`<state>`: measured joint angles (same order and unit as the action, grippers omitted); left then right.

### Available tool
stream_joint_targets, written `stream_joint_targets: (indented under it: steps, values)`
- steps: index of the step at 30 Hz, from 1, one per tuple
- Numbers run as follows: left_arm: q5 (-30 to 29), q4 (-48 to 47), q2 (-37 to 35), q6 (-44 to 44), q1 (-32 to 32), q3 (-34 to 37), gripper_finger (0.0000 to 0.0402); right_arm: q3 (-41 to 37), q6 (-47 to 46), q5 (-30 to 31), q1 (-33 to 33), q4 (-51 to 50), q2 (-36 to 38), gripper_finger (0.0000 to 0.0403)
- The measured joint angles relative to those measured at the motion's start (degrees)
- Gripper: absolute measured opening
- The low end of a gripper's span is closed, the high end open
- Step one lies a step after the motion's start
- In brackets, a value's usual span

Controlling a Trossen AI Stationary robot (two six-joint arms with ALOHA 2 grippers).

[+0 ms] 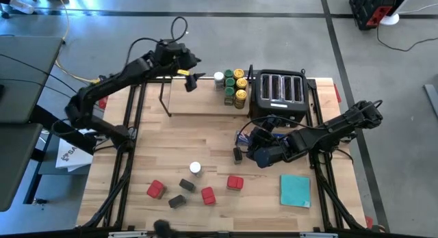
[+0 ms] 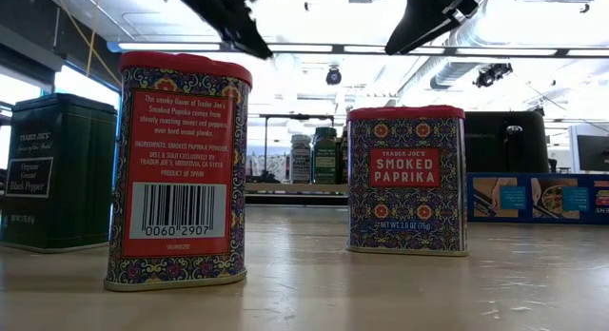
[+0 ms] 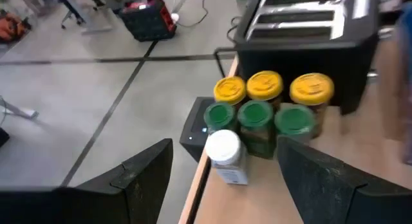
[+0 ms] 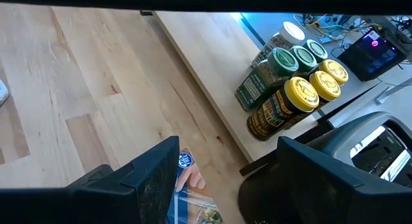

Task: Shelf spices
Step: Put the white seasoning bottle on the shelf aligned with the other white seasoning bottle

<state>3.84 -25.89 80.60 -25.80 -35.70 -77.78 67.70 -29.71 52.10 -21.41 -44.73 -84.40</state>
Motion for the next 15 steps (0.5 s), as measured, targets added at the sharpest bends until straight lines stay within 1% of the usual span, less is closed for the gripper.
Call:
stream_joint_targets:
  steps: [5,12,15]
  values:
    - [-2.78,-1.12,-7.84,-0.34,2.61,0.00,0.0273,0.00,-0.01,0.00,0.00,0.18,0.00,0.0257]
    - [-3.06,-5.80,-17.93,1.80,6.20,0.11,0.0273,0.00,0.09,0.00,0.04,0.85,0.00,0.0257]
    - [-3.05,-6.31,-21.94,4.44,8.39,2.58,0.0273,0.00,0.09,0.00,0.04,1.17,0.00,0.0257]
